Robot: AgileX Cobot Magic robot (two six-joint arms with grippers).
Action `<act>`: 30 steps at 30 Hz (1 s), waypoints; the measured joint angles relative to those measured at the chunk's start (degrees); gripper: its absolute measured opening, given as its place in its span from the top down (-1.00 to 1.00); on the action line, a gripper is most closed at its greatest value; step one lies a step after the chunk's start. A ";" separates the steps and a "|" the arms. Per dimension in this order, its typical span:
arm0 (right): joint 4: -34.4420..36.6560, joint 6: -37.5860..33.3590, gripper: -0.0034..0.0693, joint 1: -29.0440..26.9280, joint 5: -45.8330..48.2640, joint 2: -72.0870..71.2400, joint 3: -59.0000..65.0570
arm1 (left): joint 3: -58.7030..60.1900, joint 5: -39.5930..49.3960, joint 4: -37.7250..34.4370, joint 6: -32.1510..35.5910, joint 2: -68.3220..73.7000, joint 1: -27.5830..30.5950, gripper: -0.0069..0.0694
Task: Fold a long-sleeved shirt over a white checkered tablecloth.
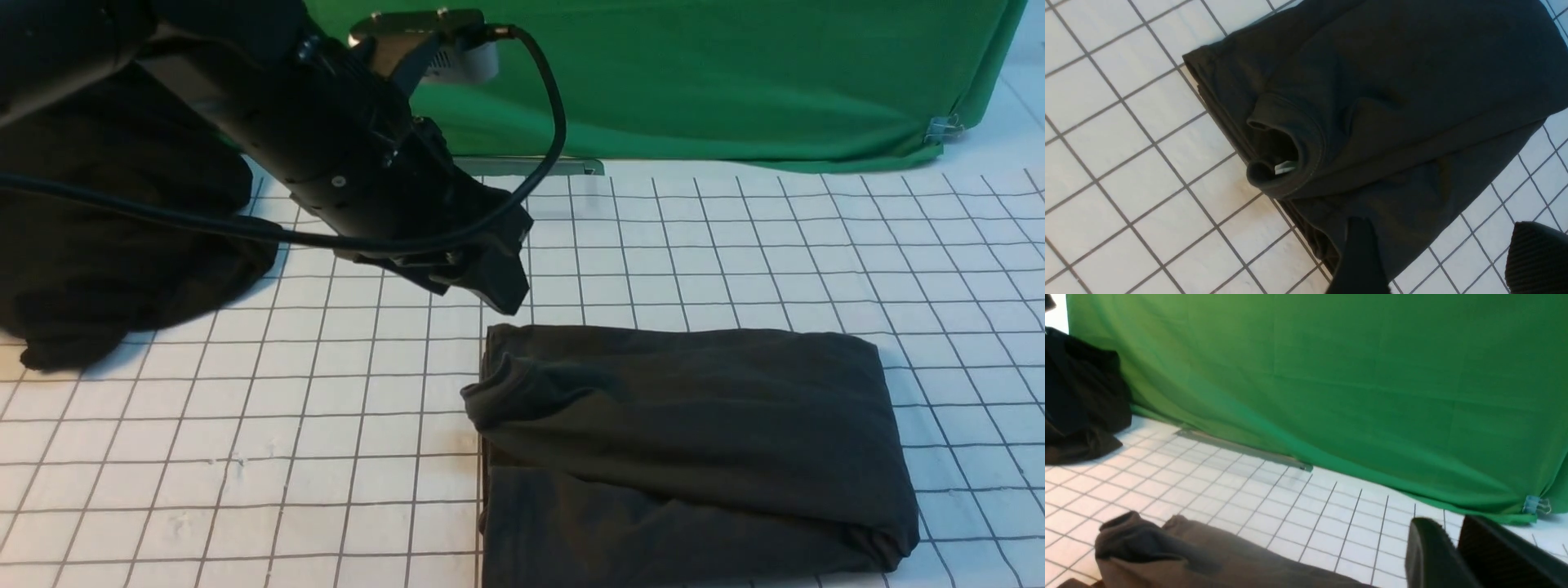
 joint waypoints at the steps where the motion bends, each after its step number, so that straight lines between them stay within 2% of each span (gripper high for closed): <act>1: 0.00 0.08 0.59 0.00 0.00 0.32 0.00 | 0.00 0.00 0.13 0.00 0.00 0.00 -0.34; 13: 0.00 0.93 0.51 0.00 -0.18 2.38 1.20 | 0.00 -2.17 4.14 0.12 0.05 0.04 -0.30; 15: 0.00 0.93 0.51 0.00 -0.23 2.26 1.94 | 0.00 -2.17 4.14 0.03 0.05 0.04 -0.20; 17: 0.00 0.93 0.49 0.00 -0.16 0.96 3.91 | 0.00 -2.30 4.14 -1.08 0.05 0.04 0.03; 18: 0.00 0.93 0.48 0.00 -0.16 0.65 4.27 | 0.00 -2.30 4.14 -1.18 0.05 0.04 0.05; 22: 0.00 0.93 0.46 -1.42 0.12 -3.16 8.63 | 0.00 -2.35 4.14 -1.74 0.05 0.04 0.56; 24: 0.00 0.93 0.44 -3.23 0.12 -5.02 10.62 | 0.00 -2.35 4.14 -1.74 0.05 0.04 0.73; 30: 0.00 0.93 0.40 -9.95 0.29 -10.77 15.58 | 0.00 -2.35 4.14 -1.74 0.05 0.04 0.82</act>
